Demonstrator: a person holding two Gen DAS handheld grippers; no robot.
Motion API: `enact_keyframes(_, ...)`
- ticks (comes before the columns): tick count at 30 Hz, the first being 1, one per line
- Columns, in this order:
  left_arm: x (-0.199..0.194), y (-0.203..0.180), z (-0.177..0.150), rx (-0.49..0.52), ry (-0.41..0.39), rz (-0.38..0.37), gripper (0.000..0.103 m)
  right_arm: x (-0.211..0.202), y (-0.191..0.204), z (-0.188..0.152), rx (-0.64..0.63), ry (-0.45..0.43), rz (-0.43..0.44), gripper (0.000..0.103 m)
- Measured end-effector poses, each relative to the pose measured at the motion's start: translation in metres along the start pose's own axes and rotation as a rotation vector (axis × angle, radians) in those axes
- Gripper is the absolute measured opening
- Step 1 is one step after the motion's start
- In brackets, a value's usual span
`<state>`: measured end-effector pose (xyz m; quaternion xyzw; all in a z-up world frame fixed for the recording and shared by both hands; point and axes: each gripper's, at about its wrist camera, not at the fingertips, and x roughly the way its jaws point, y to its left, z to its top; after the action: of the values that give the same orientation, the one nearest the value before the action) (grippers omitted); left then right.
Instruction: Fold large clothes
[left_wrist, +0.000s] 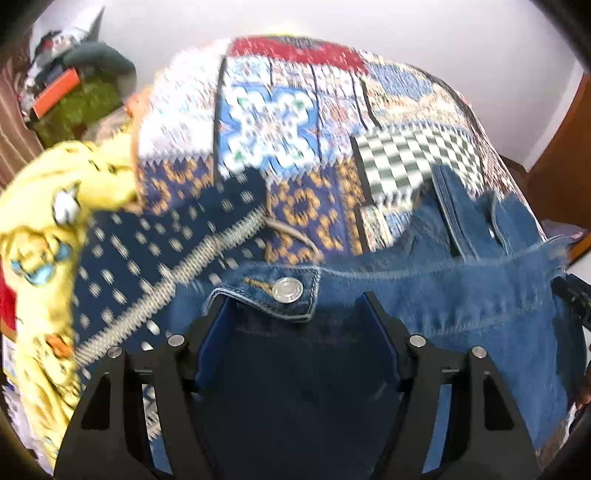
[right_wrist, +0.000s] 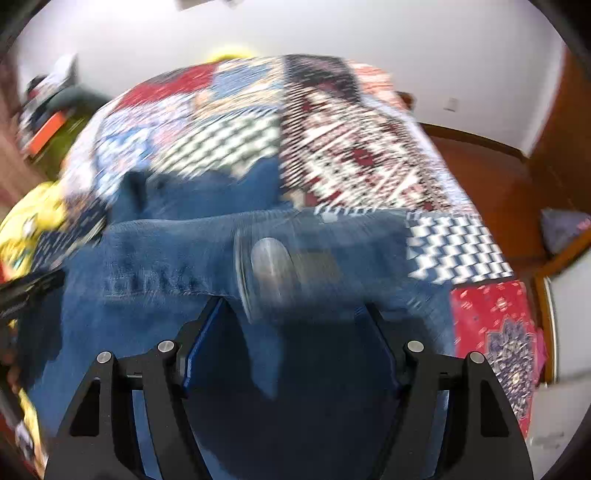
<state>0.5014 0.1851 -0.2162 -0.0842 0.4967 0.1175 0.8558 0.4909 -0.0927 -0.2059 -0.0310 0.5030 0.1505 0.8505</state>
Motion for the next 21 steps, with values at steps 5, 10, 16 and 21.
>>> enact_keyframes(5,-0.033,0.009,0.003,-0.026,-0.070,-0.091,0.069,-0.015,-0.001,-0.002,0.006,-0.037,-0.013,0.068)
enact_keyframes(10,-0.071,0.007,-0.003,-0.021,-0.139,-0.158,0.069,-0.041,0.022,-0.019,-0.098,-0.067,0.033,0.068)
enact_keyframes(16,-0.086,-0.020,-0.036,0.116,-0.118,-0.175,0.069,-0.047,0.057,-0.048,-0.197,-0.028,0.137,0.068)
enact_keyframes(21,-0.077,-0.048,-0.081,0.228,-0.090,-0.194,0.069,-0.033,0.063,-0.077,-0.235,0.038,0.127,0.068)
